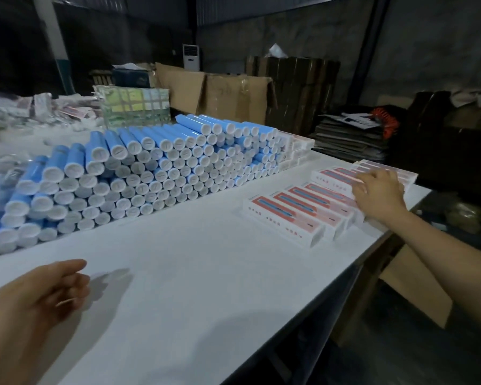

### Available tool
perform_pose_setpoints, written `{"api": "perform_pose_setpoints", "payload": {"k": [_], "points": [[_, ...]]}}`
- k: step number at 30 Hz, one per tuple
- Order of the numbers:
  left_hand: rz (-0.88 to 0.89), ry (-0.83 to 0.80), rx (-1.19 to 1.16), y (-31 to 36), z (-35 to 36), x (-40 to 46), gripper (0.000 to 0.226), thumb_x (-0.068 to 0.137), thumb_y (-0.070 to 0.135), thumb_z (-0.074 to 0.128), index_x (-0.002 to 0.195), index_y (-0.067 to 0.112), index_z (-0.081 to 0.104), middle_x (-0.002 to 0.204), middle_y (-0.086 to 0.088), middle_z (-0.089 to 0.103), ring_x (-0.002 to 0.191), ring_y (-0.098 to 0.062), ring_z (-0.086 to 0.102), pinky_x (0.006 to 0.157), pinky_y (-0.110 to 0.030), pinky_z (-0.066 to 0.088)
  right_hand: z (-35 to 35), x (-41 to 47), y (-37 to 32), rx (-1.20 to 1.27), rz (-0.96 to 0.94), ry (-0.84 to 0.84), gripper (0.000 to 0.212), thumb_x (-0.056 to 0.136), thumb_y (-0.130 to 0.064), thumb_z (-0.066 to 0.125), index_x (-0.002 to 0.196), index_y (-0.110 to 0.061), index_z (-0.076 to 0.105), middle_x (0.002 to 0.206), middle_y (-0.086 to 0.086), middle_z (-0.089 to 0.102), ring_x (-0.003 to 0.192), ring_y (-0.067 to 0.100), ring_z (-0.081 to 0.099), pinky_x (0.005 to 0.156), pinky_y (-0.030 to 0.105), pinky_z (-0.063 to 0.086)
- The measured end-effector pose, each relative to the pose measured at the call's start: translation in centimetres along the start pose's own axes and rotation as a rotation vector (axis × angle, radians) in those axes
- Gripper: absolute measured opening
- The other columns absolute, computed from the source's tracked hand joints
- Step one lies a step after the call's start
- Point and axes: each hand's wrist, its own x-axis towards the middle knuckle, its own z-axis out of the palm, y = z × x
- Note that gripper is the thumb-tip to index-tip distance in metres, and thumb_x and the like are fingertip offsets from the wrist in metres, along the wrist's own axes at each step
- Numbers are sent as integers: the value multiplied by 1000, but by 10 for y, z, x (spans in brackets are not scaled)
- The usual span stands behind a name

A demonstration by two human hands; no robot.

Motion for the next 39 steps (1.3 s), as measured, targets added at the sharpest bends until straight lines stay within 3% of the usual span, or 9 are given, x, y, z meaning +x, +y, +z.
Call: {"api": "perform_pose_setpoints", "payload": {"k": [5, 10, 14, 19, 22, 28, 31, 34, 39], "points": [[272, 50, 184, -1, 4, -21, 20, 88, 10, 60, 75, 11, 75, 65, -8, 67, 62, -16, 57, 66, -27, 43, -31, -23, -128, 496, -261, 117, 24, 94, -9, 50, 106, -8, 71, 110, 10, 65, 103, 23, 54, 88, 31, 39], [359, 47, 309, -3, 7, -29, 24, 89, 4, 59, 69, 9, 71, 60, -3, 62, 55, -9, 52, 59, -19, 41, -44, -88, -261, 768, -658, -83, 22, 91, -8, 54, 101, -11, 74, 92, -10, 63, 88, 4, 54, 78, 8, 37], [290, 27, 79, -4, 11, -31, 25, 89, -10, 50, 67, -6, 62, 46, -4, 50, 42, -7, 45, 44, -13, 37, -18, -146, -330, 740, -863, -322, 21, 91, -10, 54, 100, -9, 73, 98, 2, 69, 95, 17, 58, 85, 28, 42], [234, -64, -96, -8, 7, -24, 30, 81, -7, 55, 53, 4, 58, 48, -9, 43, 47, -18, 39, 53, -28, 33, 12, -187, -350, 586, -963, -530, 11, 84, -9, 55, 85, -9, 66, 91, 5, 58, 92, 21, 49, 80, 39, 42], [201, -79, -90, -7, 4, -26, 16, 68, 5, 58, 53, 9, 61, 49, -9, 45, 48, -19, 40, 57, -32, 30, 20, -190, -349, 612, -973, -513, 8, 79, -5, 57, 80, -11, 61, 84, -5, 50, 88, 16, 45, 72, 31, 39], [150, -147, -50, 1, -3, -33, 27, 84, -4, 55, 60, 8, 62, 56, -10, 50, 53, -18, 48, 62, -31, 39, 27, -187, -348, 593, -983, -471, 13, 83, -6, 58, 83, -17, 64, 84, -10, 53, 82, 6, 46, 64, 19, 34], [227, -103, 234, 24, -22, -37, 20, 89, 2, 56, 73, 10, 64, 64, -2, 58, 52, -5, 55, 54, -16, 44, 25, -188, -347, 612, -989, -440, 21, 87, -6, 59, 86, -24, 68, 84, -14, 56, 83, 2, 48, 67, 14, 33], [338, 16, 585, 51, -56, -44, 14, 92, 14, 56, 82, 14, 66, 75, 1, 64, 67, -11, 60, 65, -25, 51, 28, -189, -345, 618, -976, -425, 27, 85, -2, 62, 86, -28, 68, 86, -19, 57, 85, 5, 52, 69, 20, 37], [498, 505, 1263, 85, -145, -54, 15, 89, 25, 49, 85, 18, 61, 88, 0, 63, 84, -22, 60, 62, -32, 47, 39, -187, -344, 602, -961, -386, 38, 83, -3, 63, 85, -41, 62, 91, -25, 55, 87, 12, 54, 70, 32, 42]]}}
